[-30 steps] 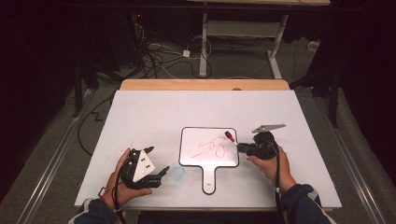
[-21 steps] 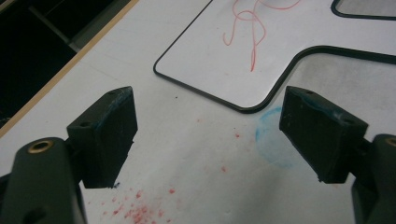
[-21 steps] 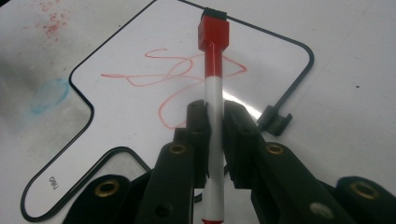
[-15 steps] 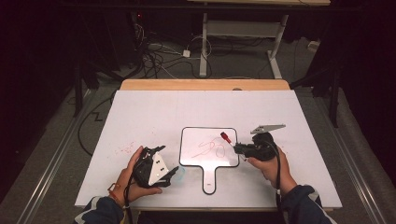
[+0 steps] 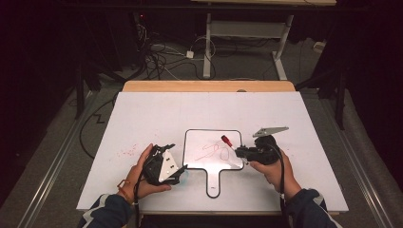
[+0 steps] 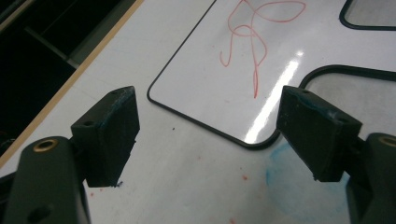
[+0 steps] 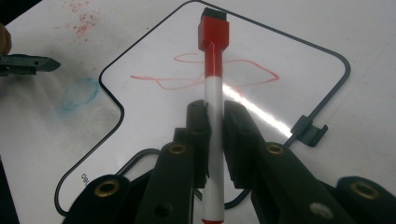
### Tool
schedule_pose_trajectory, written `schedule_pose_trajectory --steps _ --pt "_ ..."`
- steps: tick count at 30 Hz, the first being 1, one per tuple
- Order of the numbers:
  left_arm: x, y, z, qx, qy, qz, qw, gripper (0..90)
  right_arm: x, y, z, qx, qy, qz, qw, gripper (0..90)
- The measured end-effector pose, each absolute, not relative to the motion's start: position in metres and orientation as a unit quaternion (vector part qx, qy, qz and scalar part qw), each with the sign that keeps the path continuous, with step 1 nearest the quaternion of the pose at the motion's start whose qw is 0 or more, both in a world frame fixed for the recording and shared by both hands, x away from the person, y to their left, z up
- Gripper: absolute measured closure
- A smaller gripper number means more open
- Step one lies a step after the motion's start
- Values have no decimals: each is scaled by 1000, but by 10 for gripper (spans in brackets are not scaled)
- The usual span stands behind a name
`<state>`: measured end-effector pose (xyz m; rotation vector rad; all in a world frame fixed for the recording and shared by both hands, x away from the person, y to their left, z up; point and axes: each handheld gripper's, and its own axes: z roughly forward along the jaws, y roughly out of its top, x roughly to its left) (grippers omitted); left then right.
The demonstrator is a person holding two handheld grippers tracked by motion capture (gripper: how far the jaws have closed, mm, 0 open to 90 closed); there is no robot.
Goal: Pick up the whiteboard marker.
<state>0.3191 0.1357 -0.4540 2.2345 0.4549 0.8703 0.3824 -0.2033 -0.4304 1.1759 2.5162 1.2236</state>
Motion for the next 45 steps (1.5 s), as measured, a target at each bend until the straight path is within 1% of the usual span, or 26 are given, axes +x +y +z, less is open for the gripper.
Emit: schedule_pose_trajectory --steps 10,17,22,29,32,35,36,42,43,44,45 --pt "332 113 -457 863 141 356 329 222 384 -191 -432 372 840 393 37 819" --pt "334 106 -453 852 127 384 334 229 384 -179 -432 358 850 386 26 819" --pt "332 100 -453 851 110 395 329 243 385 -172 -433 352 856 377 17 819" --pt "330 95 -455 848 83 413 322 358 384 -157 -434 331 878 345 1 819" --pt "326 89 -458 854 58 416 307 370 385 -151 -431 320 887 332 2 819" --pt "324 87 -459 855 50 419 303 376 387 -145 -427 316 893 320 4 819" --pt "324 85 -459 853 44 428 296 381 387 -142 -426 313 896 315 6 818" --pt "323 82 -461 850 31 441 287 466 392 -128 -418 296 907 298 13 818" --pt "322 80 -462 849 29 446 283 466 392 -126 -417 294 908 297 15 818" --pt "322 80 -461 850 23 449 275 501 393 -118 -415 289 911 294 16 818" --pt "322 80 -461 849 21 452 273 501 393 -118 -415 289 911 294 16 818"
